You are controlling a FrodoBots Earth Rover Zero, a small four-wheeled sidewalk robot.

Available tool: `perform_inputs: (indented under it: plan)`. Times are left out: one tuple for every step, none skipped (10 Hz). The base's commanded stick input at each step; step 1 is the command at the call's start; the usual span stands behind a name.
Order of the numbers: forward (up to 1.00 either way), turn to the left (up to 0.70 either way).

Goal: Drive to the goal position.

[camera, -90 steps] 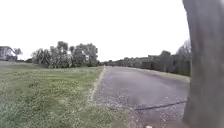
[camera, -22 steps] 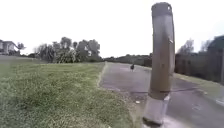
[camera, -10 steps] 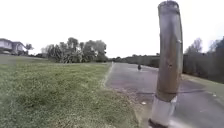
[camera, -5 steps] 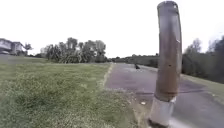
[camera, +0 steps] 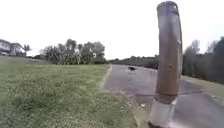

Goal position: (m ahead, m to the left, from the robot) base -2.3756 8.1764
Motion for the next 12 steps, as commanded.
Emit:
perform_inputs:
  plan:
    - [0.00,0.50]
    - [0.00,0.50]
    - [0.00,0.50]
    - [0.00,0.50]
    - [0.00,0.50]
    - [0.00,0.50]
    - [0.00,0.50]
    - [0.00,0.50]
    - [0.00,0.50]
    - [0.00,0.50]
    - [0.00,0.50]
    - [0.00,0.21]
